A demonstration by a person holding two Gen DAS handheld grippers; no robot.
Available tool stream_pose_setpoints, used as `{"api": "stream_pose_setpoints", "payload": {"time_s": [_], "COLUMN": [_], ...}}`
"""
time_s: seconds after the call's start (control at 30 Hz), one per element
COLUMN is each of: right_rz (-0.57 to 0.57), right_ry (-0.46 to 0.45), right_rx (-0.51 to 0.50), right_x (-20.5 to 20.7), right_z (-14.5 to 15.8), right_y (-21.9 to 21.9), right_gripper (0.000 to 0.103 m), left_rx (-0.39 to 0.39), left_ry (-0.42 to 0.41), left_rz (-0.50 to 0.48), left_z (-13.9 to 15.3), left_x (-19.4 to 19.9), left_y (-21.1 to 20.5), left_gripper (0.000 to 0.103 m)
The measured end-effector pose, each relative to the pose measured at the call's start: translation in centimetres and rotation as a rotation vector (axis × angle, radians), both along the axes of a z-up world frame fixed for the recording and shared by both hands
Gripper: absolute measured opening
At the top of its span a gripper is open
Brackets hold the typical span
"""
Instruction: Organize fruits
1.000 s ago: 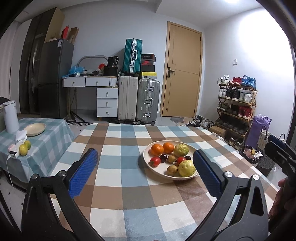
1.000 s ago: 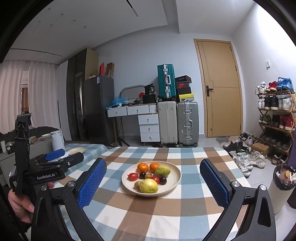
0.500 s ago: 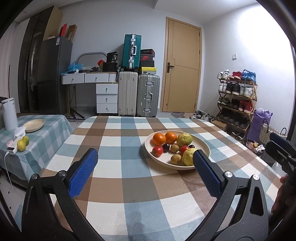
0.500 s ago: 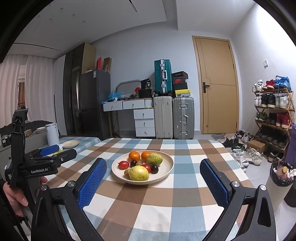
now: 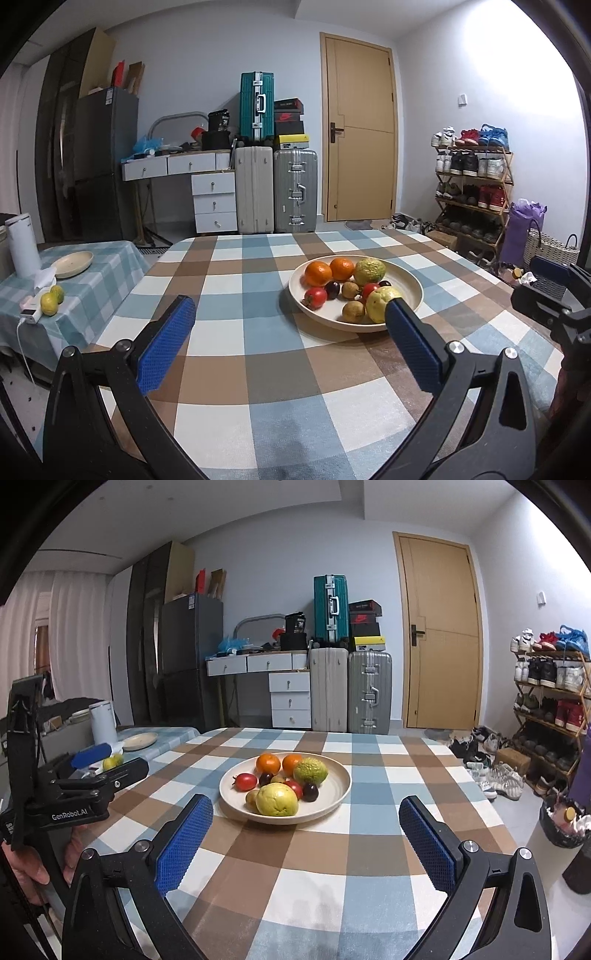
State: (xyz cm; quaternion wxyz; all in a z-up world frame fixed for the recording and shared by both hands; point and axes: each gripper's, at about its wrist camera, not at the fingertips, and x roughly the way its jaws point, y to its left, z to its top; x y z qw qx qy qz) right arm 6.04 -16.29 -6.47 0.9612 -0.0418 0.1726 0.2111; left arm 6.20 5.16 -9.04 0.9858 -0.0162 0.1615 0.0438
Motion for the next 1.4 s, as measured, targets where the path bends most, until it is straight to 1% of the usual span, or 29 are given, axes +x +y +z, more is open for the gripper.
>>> {"api": "stream_pose_setpoints", "payload": {"time_s": [1.4], "right_rz": [0.001], "right_ry": [0.0], "right_rx": [0.0], "right_x": [-0.04], "right_z": [-0.07], "right_y": [0.2], "right_gripper": [0.103], "left_rx": [0.001], "left_ry": [-0.001], "left_rz": [-0.003], "left_z": [-0.05], "left_x": [-0.11], "left_y": [0.01], "left_gripper": [0.103]}}
